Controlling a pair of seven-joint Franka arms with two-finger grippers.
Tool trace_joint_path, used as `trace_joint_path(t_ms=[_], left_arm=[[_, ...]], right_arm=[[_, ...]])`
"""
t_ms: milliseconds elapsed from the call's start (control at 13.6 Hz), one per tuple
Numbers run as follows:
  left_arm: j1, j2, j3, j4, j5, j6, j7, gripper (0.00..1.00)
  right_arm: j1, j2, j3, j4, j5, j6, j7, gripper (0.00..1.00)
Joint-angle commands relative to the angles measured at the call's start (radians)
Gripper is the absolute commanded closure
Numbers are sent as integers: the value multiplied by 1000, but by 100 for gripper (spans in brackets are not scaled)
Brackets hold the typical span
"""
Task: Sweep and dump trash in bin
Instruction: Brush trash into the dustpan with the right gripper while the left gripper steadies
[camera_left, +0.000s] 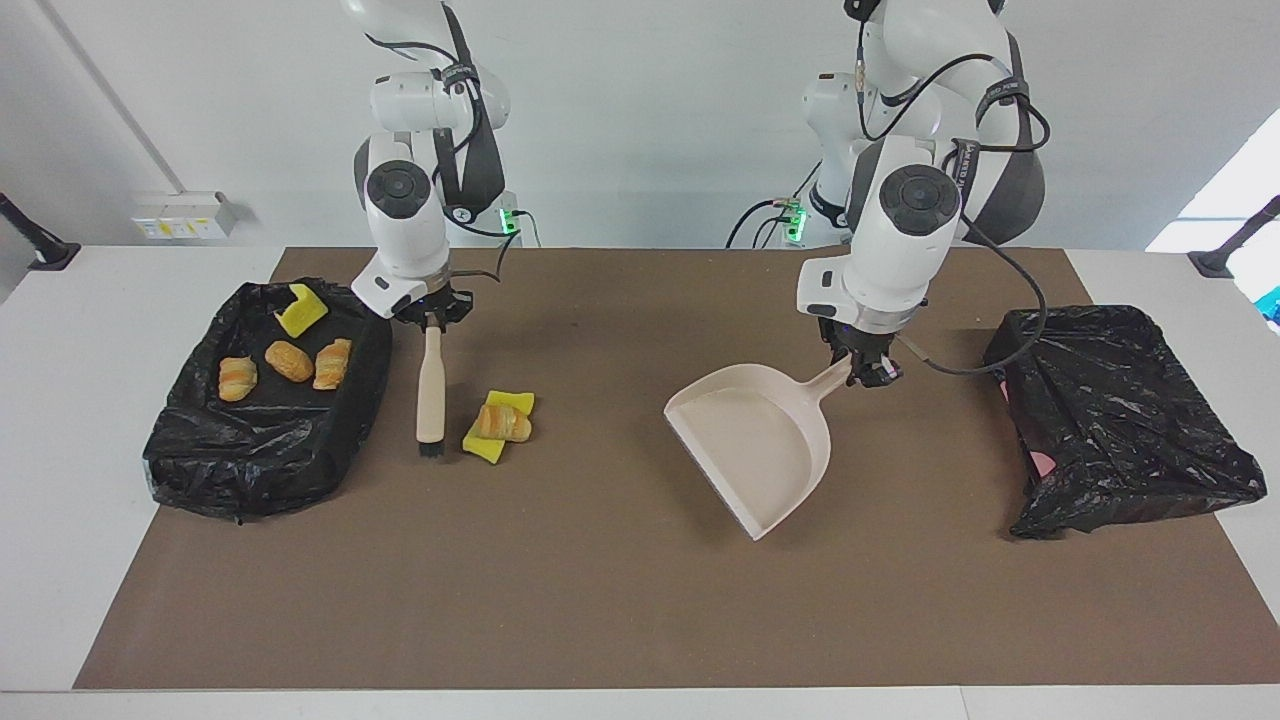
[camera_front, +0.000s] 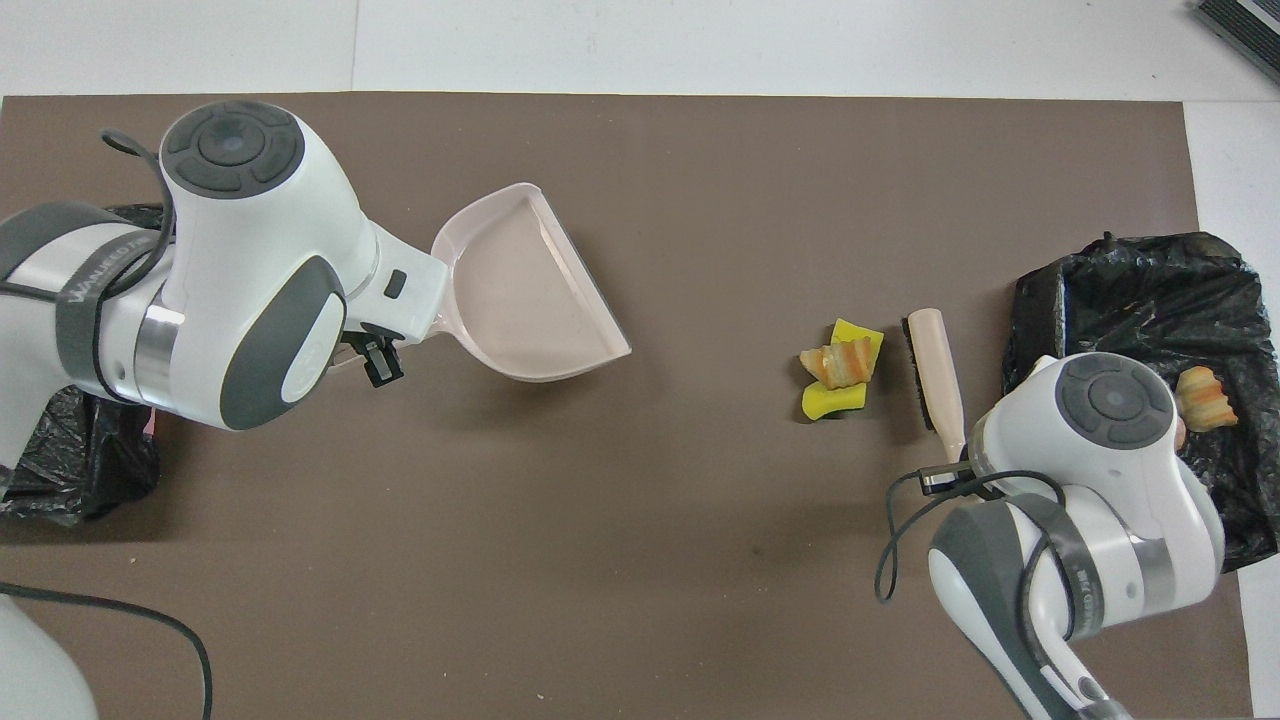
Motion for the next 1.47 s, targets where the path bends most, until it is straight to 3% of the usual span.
trace_joint_path(t_ms=[0, 220, 514, 734, 955, 1248, 1395], left_arm=[[-35, -82, -9, -163, 49, 60, 79, 100], [-109, -148, -9, -298, 76, 202, 107, 100], [-167, -125, -11, -398, 98, 377, 104, 100], [-196, -133, -12, -425, 96, 391, 72, 100], [-247, -143, -11, -439, 98, 390, 23, 100], [-262, -143, -12, -480, 96, 447, 20, 100], [-252, -145, -14, -493, 92, 482, 18, 100]], right_arm=[[26, 26, 3, -10, 13, 23, 20, 100], [58, 63, 5, -10, 43, 22, 18, 100], [119, 86, 5, -10, 158, 31, 18, 100], [202, 126, 5, 0, 209, 66, 26, 100], [323, 161, 6, 7, 350, 115, 38, 100], [457, 158, 6, 58, 536, 86, 102, 100], [491, 158, 6, 98, 556, 59, 168, 100]])
